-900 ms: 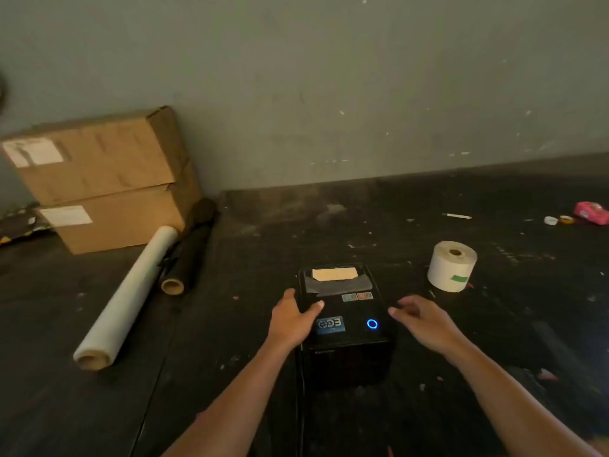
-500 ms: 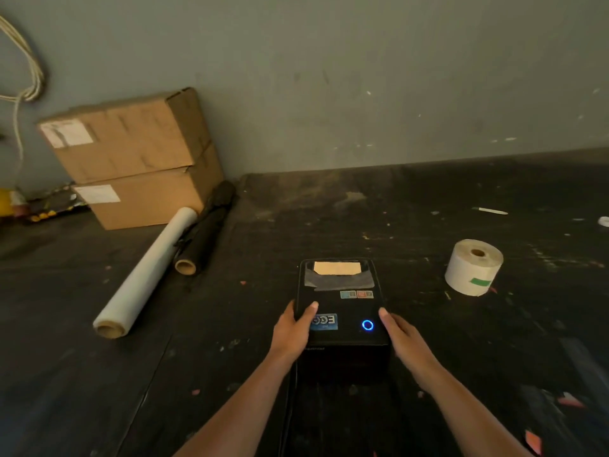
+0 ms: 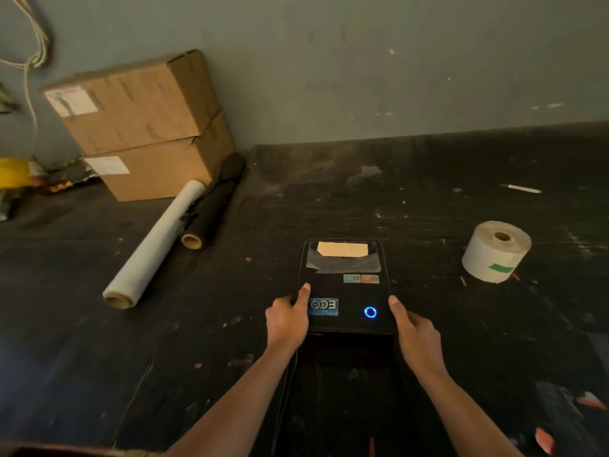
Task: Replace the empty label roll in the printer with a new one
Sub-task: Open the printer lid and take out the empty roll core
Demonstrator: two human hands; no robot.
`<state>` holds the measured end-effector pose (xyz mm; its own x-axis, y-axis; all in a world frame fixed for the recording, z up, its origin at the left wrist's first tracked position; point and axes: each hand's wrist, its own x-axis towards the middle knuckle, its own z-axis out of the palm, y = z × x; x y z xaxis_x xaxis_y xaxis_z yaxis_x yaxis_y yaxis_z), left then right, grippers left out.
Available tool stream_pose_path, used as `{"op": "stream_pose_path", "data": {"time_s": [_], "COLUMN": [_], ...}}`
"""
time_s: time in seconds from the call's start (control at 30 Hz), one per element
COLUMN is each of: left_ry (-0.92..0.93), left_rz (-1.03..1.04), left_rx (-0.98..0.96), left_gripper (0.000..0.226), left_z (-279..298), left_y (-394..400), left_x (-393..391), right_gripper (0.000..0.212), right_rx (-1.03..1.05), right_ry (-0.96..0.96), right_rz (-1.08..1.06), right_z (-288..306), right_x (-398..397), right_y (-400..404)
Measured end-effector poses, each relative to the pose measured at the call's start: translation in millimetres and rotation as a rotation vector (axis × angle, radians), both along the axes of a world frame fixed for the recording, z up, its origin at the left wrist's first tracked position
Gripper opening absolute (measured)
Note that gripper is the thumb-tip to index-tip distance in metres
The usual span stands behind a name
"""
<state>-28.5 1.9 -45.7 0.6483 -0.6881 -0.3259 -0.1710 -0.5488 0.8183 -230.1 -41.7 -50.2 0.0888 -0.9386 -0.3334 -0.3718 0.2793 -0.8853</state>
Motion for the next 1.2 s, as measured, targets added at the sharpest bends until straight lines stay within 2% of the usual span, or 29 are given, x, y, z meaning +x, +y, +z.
{"op": "stream_pose_path", "data": {"time_s": [0.07,0.2,0.4,0.57,0.77,1.1,1.2], "left_ry": [-0.006,0.105,0.023,-0.015,-0.071,-0.143,-0.169], "left_rz": [-0.034,-0.106,-0.162,-0.241,-0.275,-0.311,-0.317], "left_rx": [0.008,-0.021,-0.042,-0.014,0.028,0.078,0.090], "left_gripper": [0.055,0.061,0.062,0.066,0.072,0.071,0.069], "left_z": [-1,-5,-12,-16,-23,-17,-17], "left_y": [1,16,24,20,16,17,17], "left_x": [3,8,13,18,23,23,23], "right_gripper": [0.046,0.062,0.094,0.087,0.066,0.084,0.083], "right_rx": [0.002,0.060,0.077,0.084,0.081,0.101,0.099], "right_ry": [0.016,0.007,-0.082,-0.082,-0.022,-0.004,-0.002], "right_rz": [-0.010,-0.021,-0.115,-0.122,-0.073,-0.041,-0.042], "right_z": [2,-6,-15,-11,-7,-6,-4], "right_x": [1,1,6,7,6,4,3], "right_y": [0,-2,1,1,-4,-5,-5]}}
